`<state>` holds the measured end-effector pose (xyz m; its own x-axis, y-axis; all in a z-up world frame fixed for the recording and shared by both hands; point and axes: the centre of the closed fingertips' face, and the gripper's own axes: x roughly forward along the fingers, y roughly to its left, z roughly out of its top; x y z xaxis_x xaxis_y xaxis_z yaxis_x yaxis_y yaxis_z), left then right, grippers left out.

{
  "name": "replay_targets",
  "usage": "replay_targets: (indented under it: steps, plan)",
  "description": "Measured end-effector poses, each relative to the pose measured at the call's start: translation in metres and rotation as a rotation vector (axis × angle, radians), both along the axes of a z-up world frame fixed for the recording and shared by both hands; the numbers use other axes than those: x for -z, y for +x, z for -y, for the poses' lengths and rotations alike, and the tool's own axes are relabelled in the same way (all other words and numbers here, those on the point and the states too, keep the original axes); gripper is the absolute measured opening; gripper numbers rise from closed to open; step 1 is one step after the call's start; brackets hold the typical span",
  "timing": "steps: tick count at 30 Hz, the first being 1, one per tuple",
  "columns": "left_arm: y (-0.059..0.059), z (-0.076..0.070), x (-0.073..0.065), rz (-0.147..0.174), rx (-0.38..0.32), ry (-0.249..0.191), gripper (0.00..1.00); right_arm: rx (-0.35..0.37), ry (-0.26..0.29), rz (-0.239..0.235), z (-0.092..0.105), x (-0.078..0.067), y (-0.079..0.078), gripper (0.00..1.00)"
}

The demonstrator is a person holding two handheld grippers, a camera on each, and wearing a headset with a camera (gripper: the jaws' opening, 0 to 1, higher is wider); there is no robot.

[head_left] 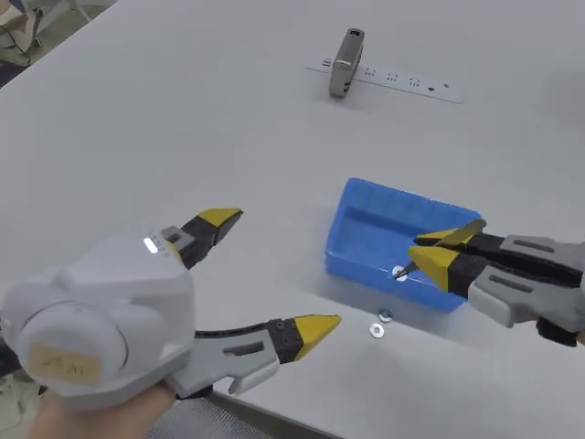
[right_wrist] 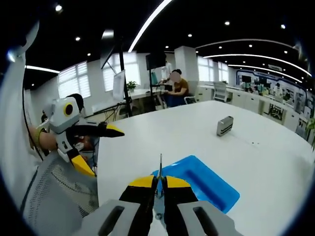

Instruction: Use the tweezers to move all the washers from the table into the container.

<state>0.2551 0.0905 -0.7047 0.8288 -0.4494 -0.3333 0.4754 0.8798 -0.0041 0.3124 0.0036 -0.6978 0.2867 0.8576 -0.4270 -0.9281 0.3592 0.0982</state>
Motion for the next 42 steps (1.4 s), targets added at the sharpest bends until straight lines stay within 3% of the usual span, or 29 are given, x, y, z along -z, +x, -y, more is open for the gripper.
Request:
replay_targets:
  steps: [5,10,14,23,28,36,42]
  plan:
    - [0.001,-0.002,-0.001,0.002,-0.010,-0.008,0.82,0.022,-0.017,0.006,-0.002,0.003,0.015,0.02]
    - [0.001,-0.002,0.000,0.001,-0.008,-0.003,0.81,0.076,-0.054,-0.038,-0.002,0.021,0.034,0.02]
    - [0.001,-0.002,-0.001,0.001,-0.008,-0.005,0.81,0.092,-0.080,-0.046,-0.001,0.032,0.044,0.02]
    - [0.001,-0.002,0.000,-0.003,-0.003,-0.005,0.80,0.130,-0.111,-0.084,0.000,0.058,0.060,0.03]
    - [0.000,-0.002,0.001,-0.004,-0.003,-0.006,0.80,0.158,-0.104,-0.112,-0.001,0.066,0.064,0.03]
    - [0.000,-0.002,0.002,-0.008,0.001,-0.003,0.80,0.167,-0.123,-0.116,0.000,0.074,0.063,0.03]
    - [0.000,-0.001,0.003,-0.012,0.005,-0.001,0.80,0.169,-0.118,-0.107,0.000,0.072,0.064,0.03]
